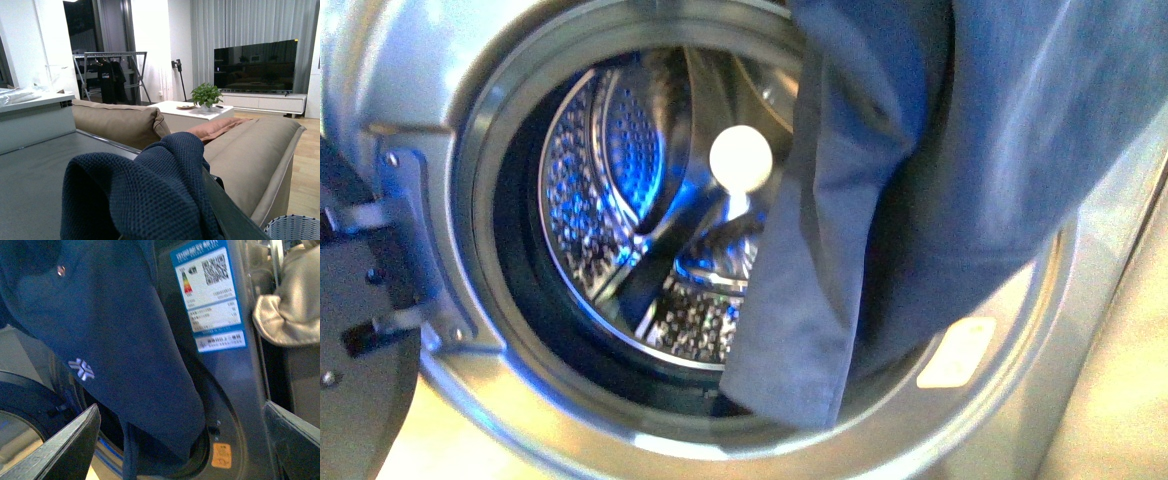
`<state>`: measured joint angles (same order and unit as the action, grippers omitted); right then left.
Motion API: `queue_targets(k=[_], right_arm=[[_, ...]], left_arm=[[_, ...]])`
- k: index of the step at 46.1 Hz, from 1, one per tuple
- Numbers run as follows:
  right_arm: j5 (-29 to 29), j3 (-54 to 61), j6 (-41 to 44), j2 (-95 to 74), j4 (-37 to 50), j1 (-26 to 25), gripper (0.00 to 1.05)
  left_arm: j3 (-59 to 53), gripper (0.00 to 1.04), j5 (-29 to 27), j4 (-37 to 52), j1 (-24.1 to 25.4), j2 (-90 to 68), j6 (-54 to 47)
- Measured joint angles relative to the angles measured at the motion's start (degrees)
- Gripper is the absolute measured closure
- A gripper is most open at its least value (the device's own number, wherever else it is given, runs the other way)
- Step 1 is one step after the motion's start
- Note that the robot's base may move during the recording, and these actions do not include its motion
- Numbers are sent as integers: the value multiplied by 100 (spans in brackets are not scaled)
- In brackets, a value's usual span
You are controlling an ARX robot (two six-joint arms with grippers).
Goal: Collect clothes from washing machine
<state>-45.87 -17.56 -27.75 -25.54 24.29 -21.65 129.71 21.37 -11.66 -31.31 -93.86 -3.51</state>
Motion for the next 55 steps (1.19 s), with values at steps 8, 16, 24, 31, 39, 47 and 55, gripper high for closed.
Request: queue_targets(k=[8, 16, 24, 31, 39, 47, 55], right_arm=[[295, -968, 184, -767, 363, 732, 8], [570, -1705, 564, -1488, 483, 1523, 8], [715, -2269, 778, -2236, 573, 2107, 8], [970, -2802, 1043, -2837, 560, 2500, 8], [1047, -3233, 1158, -3436, 566, 2747, 8], [1088, -3628, 1102, -3993, 750, 3139, 8], [966, -3895, 592, -4170, 1005, 3556, 8]], left_arm=[[0, 98, 0, 0, 2, 0, 0], [0, 98, 0, 0, 0, 0, 0], [0, 98, 0, 0, 0, 0, 0], [0, 98, 0, 0, 0, 0, 0], [0, 98, 0, 0, 0, 0, 0], [0, 98, 0, 0, 0, 0, 0], [0, 98, -2, 0, 2, 0, -2]])
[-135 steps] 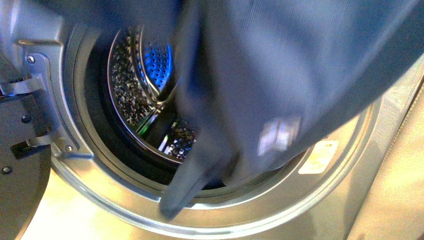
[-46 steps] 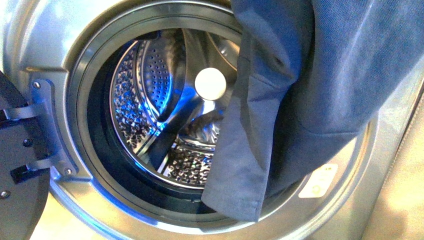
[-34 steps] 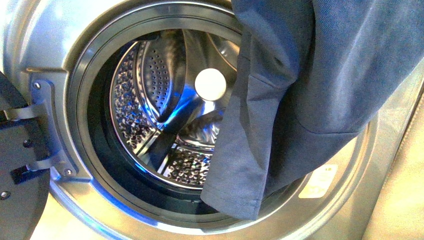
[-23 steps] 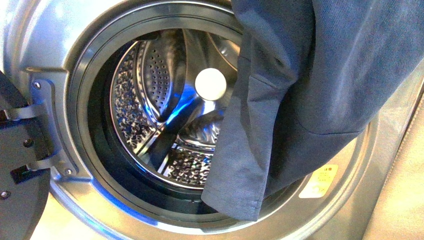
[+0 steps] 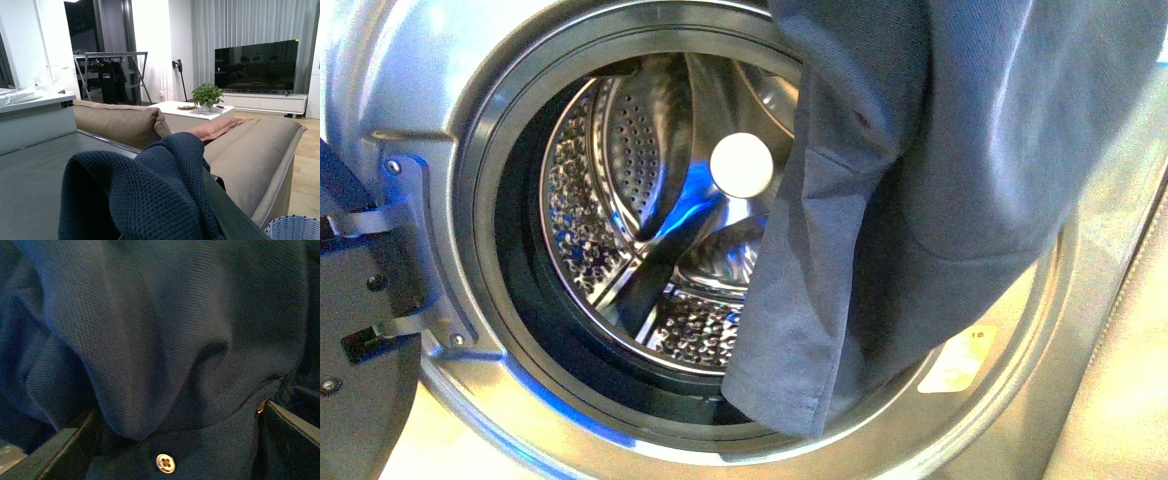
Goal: Collect clothes from washing machine
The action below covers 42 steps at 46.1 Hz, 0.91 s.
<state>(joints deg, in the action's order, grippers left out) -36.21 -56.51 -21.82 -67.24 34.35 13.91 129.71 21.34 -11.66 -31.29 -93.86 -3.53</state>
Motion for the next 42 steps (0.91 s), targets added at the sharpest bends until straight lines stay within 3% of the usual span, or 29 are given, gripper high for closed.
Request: queue_targets(k=[13, 23, 28, 35, 42], right_arm=[[-577, 28, -1233, 87, 754, 625, 8], [-592, 87, -2275, 216, 1381, 940, 8], [-402, 70, -2291, 243, 1093, 1110, 8], [225, -181, -1676, 173, 267, 1298, 8], [695, -229, -1252, 144, 129, 1279, 8]], left_arm=[[0, 98, 0, 0, -2, 0, -17], [0, 98, 0, 0, 0, 0, -37], [0, 98, 0, 0, 0, 0, -37], [0, 98, -2, 0, -2, 0, -39], [0, 98, -13, 0, 0, 0, -39]])
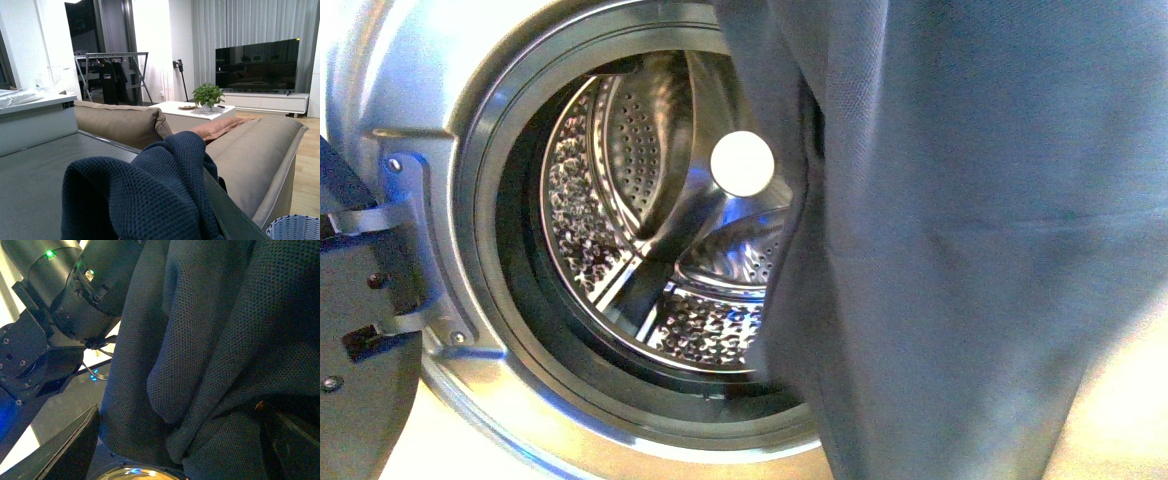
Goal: Collect clothes from washing machine
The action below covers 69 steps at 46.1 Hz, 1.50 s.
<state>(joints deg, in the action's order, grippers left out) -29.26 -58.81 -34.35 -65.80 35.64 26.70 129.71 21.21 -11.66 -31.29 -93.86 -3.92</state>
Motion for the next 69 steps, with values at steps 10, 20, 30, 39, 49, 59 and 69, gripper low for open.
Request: queue_targets(k=[10, 20, 30, 39, 49, 59, 69], right_arm=[[538, -225, 356, -94, -352, -59, 8], [1445, -743, 1034, -378, -1172, 164, 8], [1539, -1115, 1357, -691, -1475, 579, 8], [1974, -1620, 1554, -1167, -1572, 774, 8], [2597, -1838, 1410, -1458, -1222, 785, 8], [2841, -1803, 1360, -1497, -975, 846, 22], [3104, -1707, 1360, -1510, -774, 782, 53]], left_arm=[[0, 98, -4, 0, 0, 0, 0], [0, 98, -4, 0, 0, 0, -2], [0, 98, -7, 0, 0, 0, -2], [0, 98, -11, 0, 0, 0, -15], [0, 98, -22, 0, 0, 0, -17], [0, 98, -22, 0, 0, 0, -17], [2, 79, -17, 0, 0, 0, -15]])
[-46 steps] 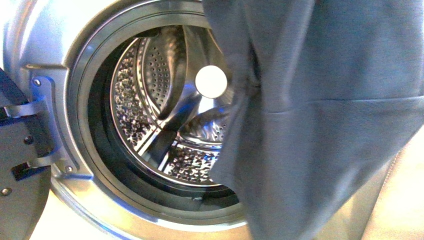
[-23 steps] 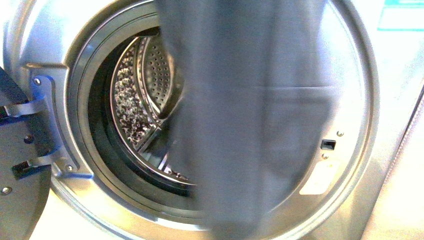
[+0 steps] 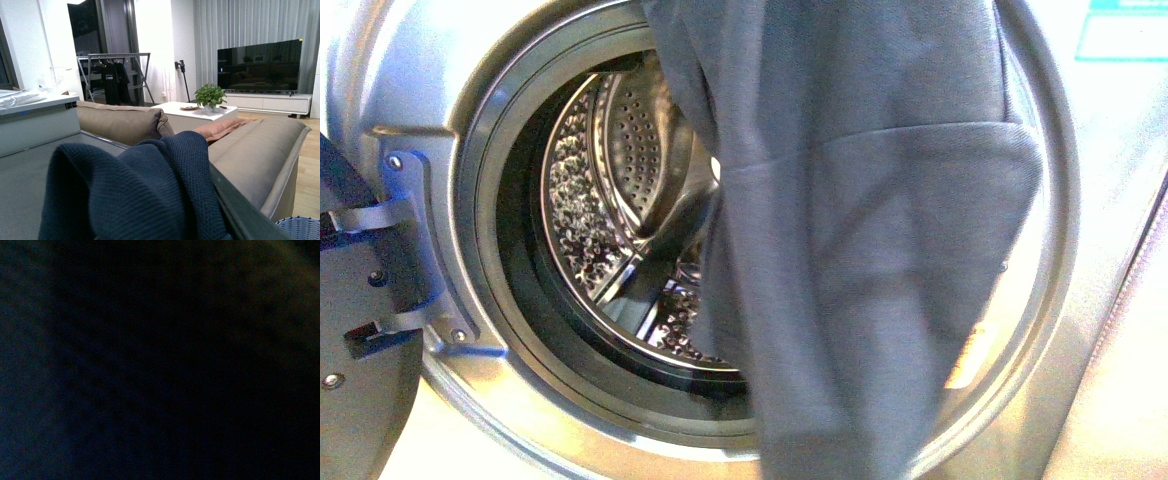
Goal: Collect clothes from washing machine
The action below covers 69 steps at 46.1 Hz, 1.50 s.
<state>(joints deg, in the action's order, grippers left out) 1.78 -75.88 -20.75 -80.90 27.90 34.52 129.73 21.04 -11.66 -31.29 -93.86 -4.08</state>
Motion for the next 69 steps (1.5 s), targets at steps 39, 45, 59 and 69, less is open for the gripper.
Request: queue_targets(k=[39, 45, 59, 69], right_arm=[[-1010, 1526, -645, 2430, -90, -2476, 94], [-2002, 1637, -1054, 2951, -306, -3910, 94], [-3637, 1812, -1593, 2942, -24, -6476, 94], [-4291, 2103, -1543, 2566, 197, -7967, 94]], left_arm=[[57, 7, 2, 2, -2, 0, -2], [57, 7, 2, 2, -2, 0, -2], [57, 7, 2, 2, -2, 2, -2], [57, 7, 2, 2, -2, 0, -2]])
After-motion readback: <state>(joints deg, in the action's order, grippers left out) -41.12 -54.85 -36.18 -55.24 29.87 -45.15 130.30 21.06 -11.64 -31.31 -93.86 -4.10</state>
